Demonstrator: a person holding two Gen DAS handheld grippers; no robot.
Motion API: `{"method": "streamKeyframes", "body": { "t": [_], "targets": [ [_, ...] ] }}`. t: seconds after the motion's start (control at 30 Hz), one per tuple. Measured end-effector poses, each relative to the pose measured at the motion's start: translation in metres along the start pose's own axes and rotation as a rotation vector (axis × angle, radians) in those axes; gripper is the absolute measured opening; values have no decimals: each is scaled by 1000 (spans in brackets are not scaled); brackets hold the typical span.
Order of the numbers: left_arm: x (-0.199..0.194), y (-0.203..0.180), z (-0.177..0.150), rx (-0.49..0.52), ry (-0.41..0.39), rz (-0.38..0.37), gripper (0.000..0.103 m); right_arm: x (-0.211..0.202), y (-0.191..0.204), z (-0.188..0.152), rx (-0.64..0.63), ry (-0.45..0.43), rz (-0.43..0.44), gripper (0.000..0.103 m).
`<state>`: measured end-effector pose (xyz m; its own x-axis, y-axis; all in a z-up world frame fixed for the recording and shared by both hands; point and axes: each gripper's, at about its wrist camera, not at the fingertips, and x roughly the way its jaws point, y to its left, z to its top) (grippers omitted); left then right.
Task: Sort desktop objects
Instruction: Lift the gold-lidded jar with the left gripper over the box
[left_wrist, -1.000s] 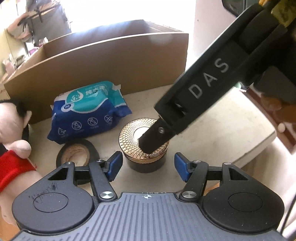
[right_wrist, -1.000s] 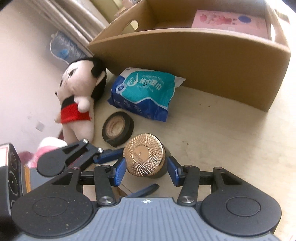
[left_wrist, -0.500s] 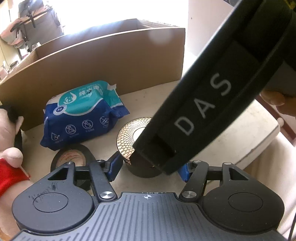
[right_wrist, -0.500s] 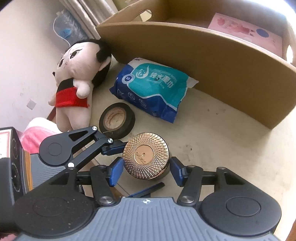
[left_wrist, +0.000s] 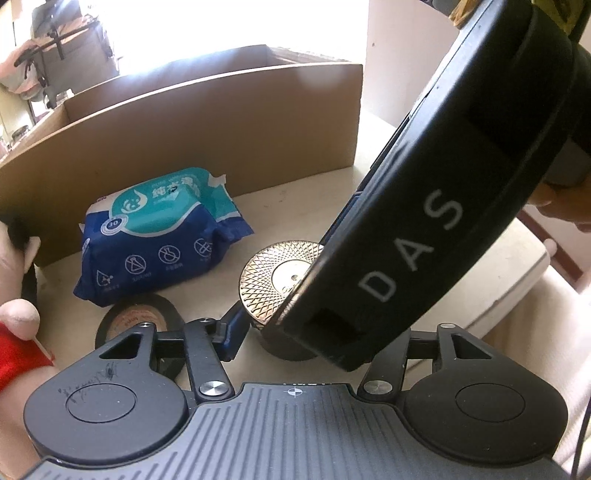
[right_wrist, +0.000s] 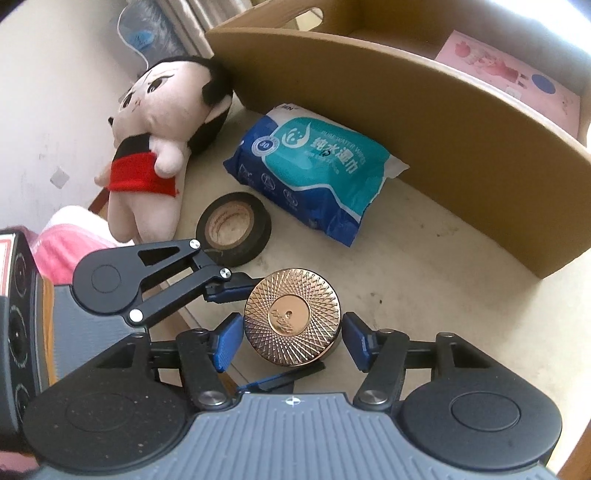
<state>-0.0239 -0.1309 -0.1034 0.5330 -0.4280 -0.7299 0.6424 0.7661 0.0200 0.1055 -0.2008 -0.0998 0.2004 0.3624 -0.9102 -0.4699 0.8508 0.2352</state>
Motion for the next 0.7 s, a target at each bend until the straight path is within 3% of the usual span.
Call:
{"method": "streamKeyframes", "body": {
  "t": [0.17, 0.7],
  "targets": [
    [-5, -11, -4, 48, -15, 3, 56, 0, 7, -6, -78, 29, -42, 62],
    [-29, -53, -17, 93, -67, -27, 58, 0, 8, -6, -114, 26, -34, 60]
  ]
}}
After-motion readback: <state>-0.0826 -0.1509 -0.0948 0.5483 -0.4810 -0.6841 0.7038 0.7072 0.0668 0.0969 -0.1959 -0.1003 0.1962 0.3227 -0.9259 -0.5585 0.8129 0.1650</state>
